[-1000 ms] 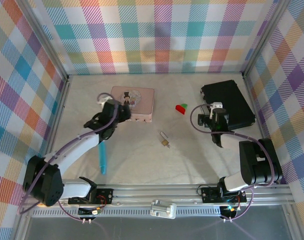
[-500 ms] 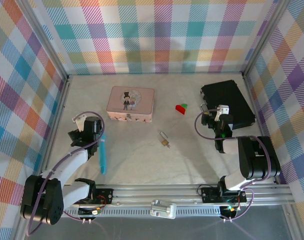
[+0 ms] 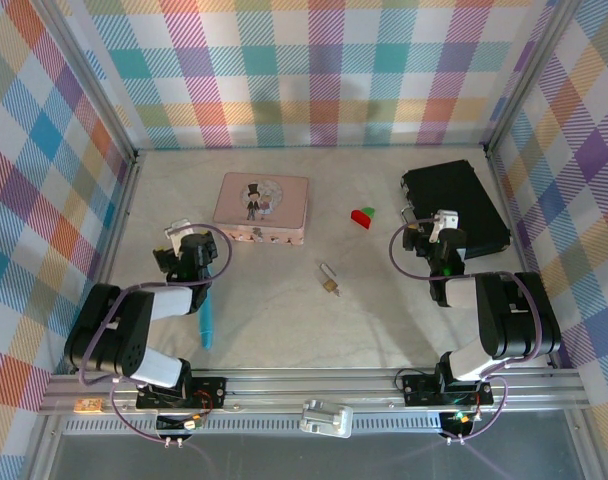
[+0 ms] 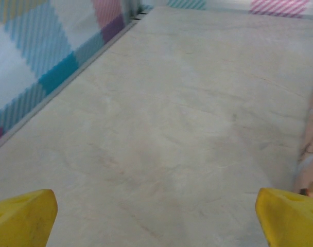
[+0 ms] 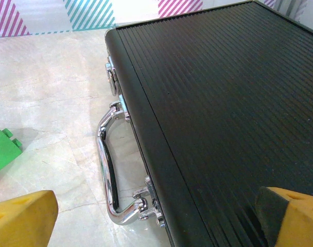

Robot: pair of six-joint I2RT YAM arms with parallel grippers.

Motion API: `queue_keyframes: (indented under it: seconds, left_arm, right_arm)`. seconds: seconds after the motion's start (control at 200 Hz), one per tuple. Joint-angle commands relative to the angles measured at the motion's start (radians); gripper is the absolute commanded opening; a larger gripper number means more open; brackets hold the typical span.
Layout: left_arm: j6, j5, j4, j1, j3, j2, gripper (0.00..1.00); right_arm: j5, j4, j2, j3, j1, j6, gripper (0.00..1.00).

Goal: Unlock the padlock with the key

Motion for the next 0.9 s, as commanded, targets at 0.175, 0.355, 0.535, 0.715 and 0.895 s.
queue_keyframes:
  seconds: [0.175,0.355,0.535,0.715,0.895]
  left_arm:
    - [0.102,0.249,0.183,0.029,-0.009,0.056,0.97]
    - [0.078,0.285,0.219,0.062,-0.016,0.1,0.98]
    - [0.075,0.285,0.211,0.062,-0.011,0.099,1.0]
    - [0.076,0.285,0.22,0.063,-0.013,0.101,1.0]
    - [0.077,0.285,0.22,0.063,-0.013,0.102,1.0]
  right_arm:
    - [-0.019,0.033,0.009,-0.005,-0.006,0.012,0.99]
    - [-0.021,0.036,0.006,-0.005,-0.007,0.013,0.99]
    - [-0.021,0.035,0.006,-0.005,-0.007,0.01,0.99]
    - [-0.021,0.029,0.009,-0.002,-0.007,0.011,0.99]
    - [-0.024,0.032,0.007,-0.005,-0.006,0.011,0.99]
